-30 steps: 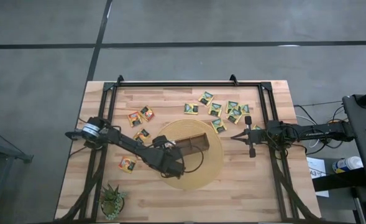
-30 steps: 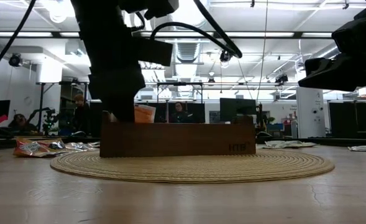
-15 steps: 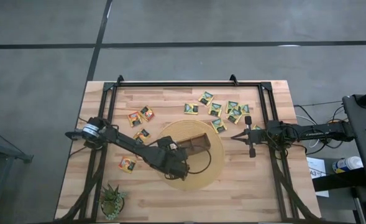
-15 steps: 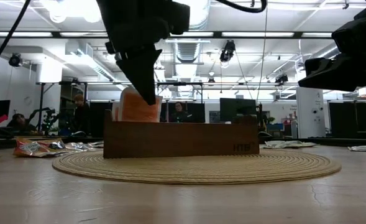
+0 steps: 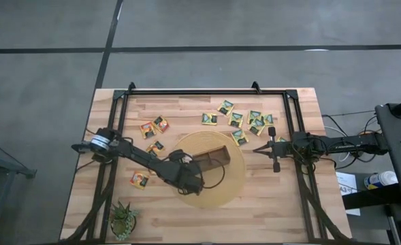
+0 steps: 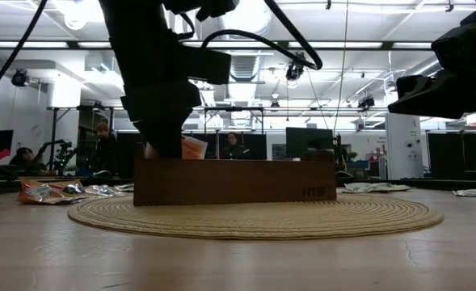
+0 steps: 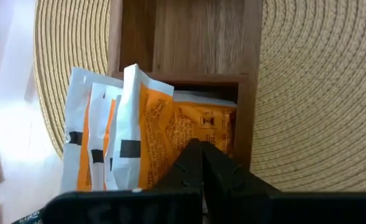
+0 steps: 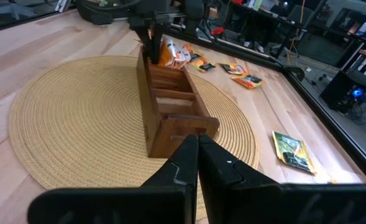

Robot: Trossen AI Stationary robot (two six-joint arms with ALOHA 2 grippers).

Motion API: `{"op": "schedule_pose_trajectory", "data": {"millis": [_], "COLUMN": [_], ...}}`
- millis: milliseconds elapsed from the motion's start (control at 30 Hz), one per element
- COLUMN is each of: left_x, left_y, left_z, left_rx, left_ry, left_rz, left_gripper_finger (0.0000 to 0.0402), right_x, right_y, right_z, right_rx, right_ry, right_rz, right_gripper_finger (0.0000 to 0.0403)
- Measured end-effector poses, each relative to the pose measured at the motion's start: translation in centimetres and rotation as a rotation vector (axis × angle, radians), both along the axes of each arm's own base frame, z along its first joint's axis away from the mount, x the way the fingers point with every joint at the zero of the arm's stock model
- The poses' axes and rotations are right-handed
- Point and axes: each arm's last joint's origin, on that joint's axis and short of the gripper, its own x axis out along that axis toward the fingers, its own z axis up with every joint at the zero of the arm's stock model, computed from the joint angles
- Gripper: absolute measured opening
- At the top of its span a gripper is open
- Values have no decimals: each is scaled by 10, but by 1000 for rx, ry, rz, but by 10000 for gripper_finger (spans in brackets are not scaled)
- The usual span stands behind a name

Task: Pick & Place Tea
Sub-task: Put the white orange tea bag into the left section of the wooden organizer

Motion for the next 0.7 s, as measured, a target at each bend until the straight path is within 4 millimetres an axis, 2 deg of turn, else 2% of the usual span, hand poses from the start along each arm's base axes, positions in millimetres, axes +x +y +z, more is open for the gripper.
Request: {"op": "schedule_pose_trajectory", "data": {"millis": [100,433,700], "left_x": [1,15,8], "left_y": [-2,-7,-7], "left_z": [8,51,62], "left_rx": [-6,14,80], "left_ry": [7,-51,5], "left_rz": [-5,-58,-30], "left_gripper_finger": [0,0,0], "right_x": [0,0,0], "right_y": [0,0,0], "right_z": [0,0,0], "right_rx": [0,0,0], "right_ry": [0,0,1], "right_rz": [0,0,0], "right_gripper_finger": [9,9,9]}}
